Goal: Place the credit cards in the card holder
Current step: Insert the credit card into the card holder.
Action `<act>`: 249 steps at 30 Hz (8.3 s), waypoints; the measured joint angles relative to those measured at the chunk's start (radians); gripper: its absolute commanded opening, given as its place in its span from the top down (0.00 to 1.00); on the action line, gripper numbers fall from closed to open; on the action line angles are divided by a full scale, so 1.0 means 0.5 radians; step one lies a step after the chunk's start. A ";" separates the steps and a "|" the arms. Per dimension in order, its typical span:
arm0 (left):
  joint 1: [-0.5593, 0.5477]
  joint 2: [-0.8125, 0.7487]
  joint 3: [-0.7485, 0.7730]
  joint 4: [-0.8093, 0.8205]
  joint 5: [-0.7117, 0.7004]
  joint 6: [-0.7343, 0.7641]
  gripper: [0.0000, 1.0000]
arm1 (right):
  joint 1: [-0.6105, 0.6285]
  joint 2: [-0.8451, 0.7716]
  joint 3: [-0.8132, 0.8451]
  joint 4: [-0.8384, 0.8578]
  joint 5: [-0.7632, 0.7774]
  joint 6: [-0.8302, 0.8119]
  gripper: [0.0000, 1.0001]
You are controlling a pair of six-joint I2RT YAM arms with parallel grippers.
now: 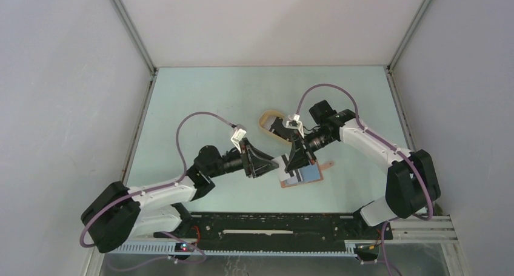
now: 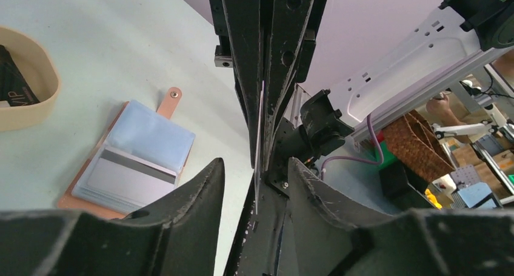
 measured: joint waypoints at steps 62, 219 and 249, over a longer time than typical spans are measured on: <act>-0.021 1.409 0.683 -0.307 -0.233 -0.371 1.00 | -0.378 0.723 0.098 0.010 1.401 0.323 0.86; -0.073 1.718 1.241 -1.044 -0.100 -0.692 0.75 | 0.108 -0.725 -0.653 0.549 0.920 -0.374 0.91; -0.068 1.725 1.228 -0.986 -0.096 -0.629 0.74 | 0.641 -0.320 -0.837 1.141 1.979 -0.720 1.00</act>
